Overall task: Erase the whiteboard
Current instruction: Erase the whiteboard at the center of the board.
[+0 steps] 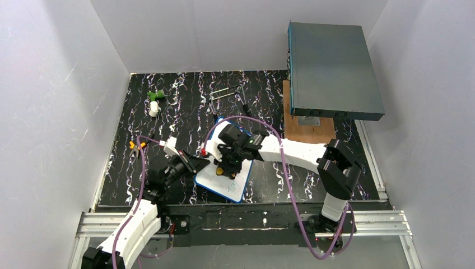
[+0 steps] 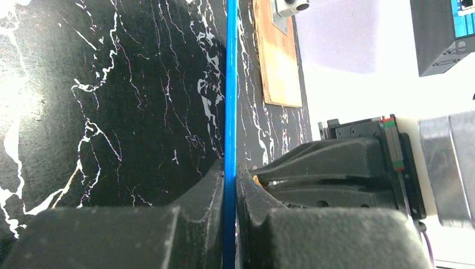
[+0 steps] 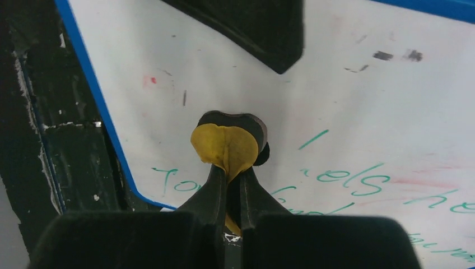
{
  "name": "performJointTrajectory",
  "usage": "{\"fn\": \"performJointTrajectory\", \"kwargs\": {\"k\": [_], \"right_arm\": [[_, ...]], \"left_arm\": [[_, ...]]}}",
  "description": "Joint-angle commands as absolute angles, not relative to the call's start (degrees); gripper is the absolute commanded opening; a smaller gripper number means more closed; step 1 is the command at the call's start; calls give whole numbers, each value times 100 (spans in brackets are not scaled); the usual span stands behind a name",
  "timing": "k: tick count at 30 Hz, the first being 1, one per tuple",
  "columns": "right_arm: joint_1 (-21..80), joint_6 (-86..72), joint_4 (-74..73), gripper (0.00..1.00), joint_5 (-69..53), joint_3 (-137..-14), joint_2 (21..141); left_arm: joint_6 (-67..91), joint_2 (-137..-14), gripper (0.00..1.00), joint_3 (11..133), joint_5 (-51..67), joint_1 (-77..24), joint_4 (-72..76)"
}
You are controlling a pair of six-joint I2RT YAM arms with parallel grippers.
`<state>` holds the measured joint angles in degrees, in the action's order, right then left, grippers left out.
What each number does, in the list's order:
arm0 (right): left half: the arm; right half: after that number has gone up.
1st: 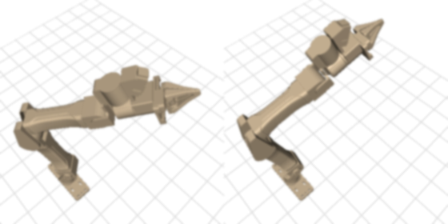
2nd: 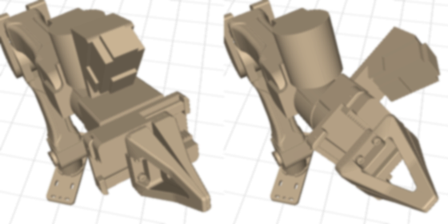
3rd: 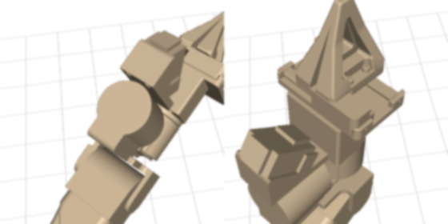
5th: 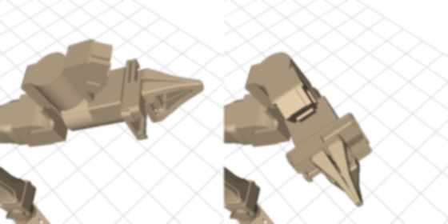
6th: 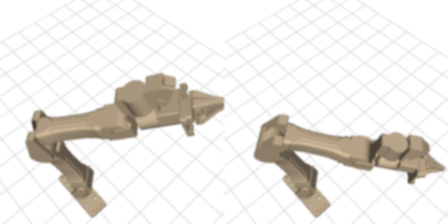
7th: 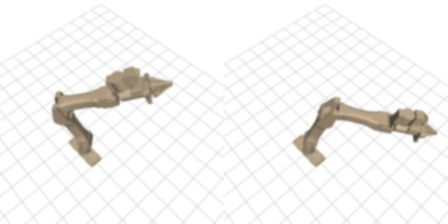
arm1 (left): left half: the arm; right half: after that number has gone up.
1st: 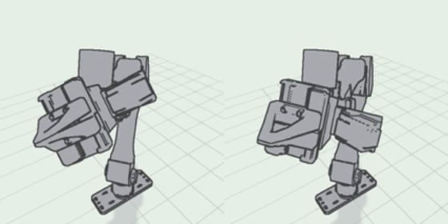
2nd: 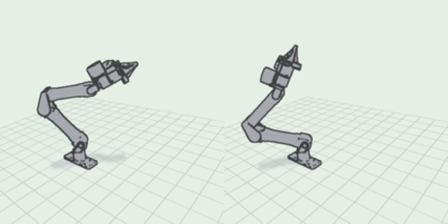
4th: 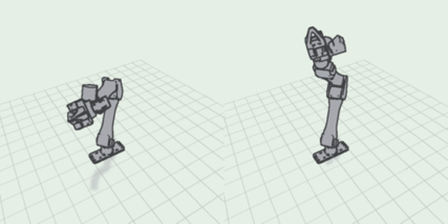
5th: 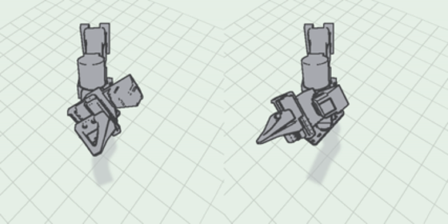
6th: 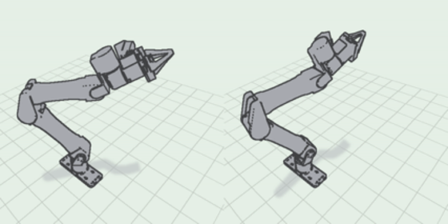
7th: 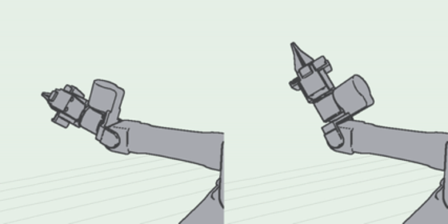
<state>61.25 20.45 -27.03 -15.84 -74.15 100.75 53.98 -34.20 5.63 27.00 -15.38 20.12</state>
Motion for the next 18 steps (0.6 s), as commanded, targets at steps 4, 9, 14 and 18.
{"fn": "performJointTrajectory", "kwargs": {"k": [4,9,14,18], "right_arm": [[5496,1210,-1992,1,-485,-7541,10175],[5300,1246,-1989,1,-525,-7478,10204],[5544,1688,-2394,1,-1557,-7513,10190],[5993,1963,-2530,1,-1887,-7533,10073]], "left_arm": [[5366,-3362,0,819,3052,-1582,2341],[5378,-3455,0,829,3118,-1576,2438],[5388,-3487,0,876,3154,-1581,2448],[5379,-3502,0,887,3187,-1578,2444]]}}
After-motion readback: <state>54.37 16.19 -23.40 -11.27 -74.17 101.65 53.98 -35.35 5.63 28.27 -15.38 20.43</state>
